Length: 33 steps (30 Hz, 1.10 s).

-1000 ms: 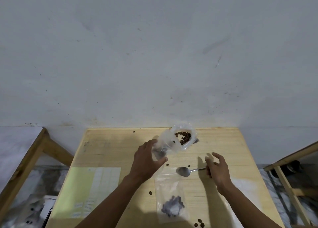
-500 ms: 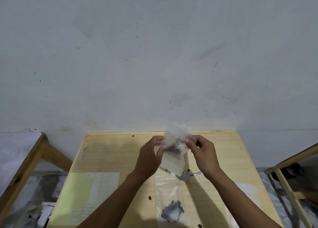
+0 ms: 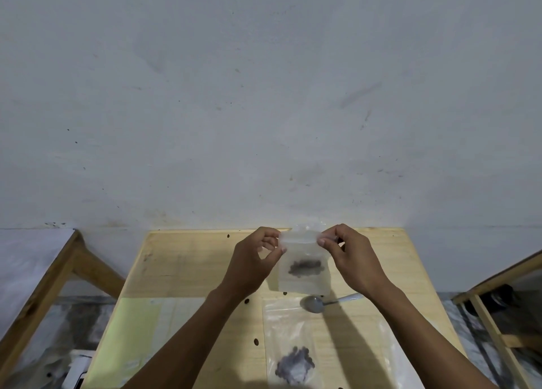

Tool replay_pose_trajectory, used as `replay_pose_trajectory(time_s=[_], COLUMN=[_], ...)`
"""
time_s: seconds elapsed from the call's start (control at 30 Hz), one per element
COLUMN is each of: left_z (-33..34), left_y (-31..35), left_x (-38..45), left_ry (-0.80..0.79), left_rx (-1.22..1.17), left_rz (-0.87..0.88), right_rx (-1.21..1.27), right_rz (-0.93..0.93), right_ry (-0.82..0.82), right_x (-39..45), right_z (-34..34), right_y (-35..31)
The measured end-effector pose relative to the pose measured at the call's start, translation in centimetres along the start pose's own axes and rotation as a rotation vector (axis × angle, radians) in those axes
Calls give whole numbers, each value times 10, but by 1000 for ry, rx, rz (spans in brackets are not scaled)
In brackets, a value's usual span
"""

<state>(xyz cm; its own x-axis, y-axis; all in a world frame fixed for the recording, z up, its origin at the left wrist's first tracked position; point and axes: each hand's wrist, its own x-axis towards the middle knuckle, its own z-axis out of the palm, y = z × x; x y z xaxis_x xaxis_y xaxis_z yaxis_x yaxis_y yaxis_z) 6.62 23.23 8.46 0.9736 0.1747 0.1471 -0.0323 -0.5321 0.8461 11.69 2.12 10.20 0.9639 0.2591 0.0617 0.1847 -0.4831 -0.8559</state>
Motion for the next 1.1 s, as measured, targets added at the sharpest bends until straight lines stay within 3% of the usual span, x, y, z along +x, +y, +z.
replay_pose_trajectory(time_s=[0.3, 0.43, 0.83, 1.1], left_z=[-4, 1, -11, -10], left_y=[-2, 1, -6, -4], left_x=[5, 2, 5, 8], left_ry=[-101, -99, -121, -19], left_rx=[162, 189, 310, 416], left_rz=[163, 260, 321, 354], right_rx=[-342, -476, -500, -529], right_rz=[-187, -253, -263, -282], right_ry=[-163, -156, -166, -149], right_x=[0, 0, -1, 1], right_z=[2, 14, 26, 30], right_y=[-13, -24, -31, -35])
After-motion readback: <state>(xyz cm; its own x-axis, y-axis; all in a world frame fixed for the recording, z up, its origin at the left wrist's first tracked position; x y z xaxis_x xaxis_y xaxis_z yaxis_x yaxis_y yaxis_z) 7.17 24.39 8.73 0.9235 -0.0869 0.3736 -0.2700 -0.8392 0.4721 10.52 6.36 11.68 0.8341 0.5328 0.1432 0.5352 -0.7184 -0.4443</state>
